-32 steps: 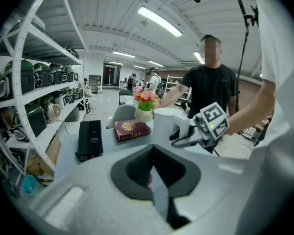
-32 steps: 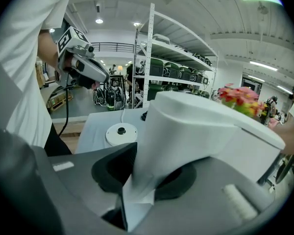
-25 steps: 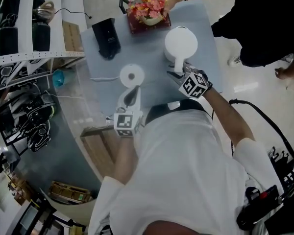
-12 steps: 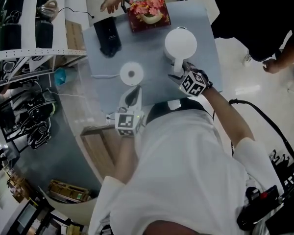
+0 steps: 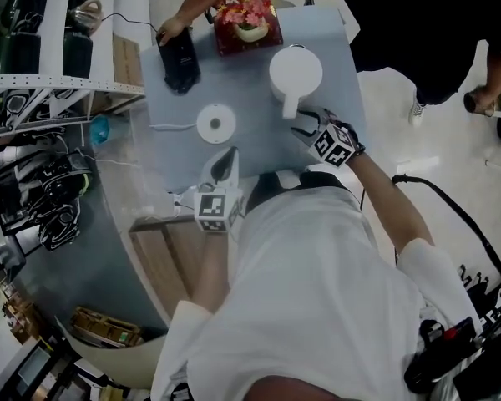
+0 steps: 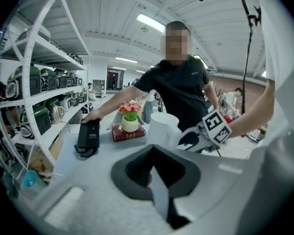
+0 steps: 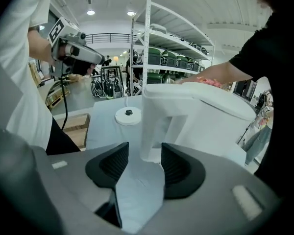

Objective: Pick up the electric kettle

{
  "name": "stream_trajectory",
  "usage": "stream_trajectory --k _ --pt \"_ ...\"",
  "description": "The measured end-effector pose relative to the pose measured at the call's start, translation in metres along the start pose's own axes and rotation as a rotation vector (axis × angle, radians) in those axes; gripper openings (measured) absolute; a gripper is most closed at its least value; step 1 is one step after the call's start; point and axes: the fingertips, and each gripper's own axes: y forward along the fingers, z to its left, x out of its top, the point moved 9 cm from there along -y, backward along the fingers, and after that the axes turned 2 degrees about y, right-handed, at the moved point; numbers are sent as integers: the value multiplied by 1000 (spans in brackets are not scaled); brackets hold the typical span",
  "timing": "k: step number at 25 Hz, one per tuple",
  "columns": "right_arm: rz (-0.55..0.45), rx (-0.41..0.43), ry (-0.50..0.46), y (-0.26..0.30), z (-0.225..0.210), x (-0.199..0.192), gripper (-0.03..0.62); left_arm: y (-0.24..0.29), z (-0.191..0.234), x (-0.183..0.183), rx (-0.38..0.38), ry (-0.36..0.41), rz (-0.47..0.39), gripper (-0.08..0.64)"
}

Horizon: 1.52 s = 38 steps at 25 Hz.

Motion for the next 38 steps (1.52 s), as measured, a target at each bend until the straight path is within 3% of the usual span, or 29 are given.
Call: stream_trajectory --k 6,14,21,24,29,34,38 --pt "-20 -29 15 -30 1 -9 187 -10 -20 0 32 -13 -18 3" --pt "-94 -41 2 -72 6 -14 101 -17 -45 -2 104 -34 -19 3" --pt "-155 -48 -30 -103 11 -14 57 -21 -65 3 139 -5 -39 3" --pt "-187 -54 -24 -117 9 -17 -8 -23 -73 2 160 -4 -50 3" --pt "-227 -58 4 -127 12 -20 -8 -30 -83 -2 181 1 -53 3" --pt "-222 -32 19 -131 31 -19 3 -44 -83 -5 167 17 -53 3" --pt "-238 -48 84 -140 47 -14 3 -56 -82 -6 143 27 -58 3"
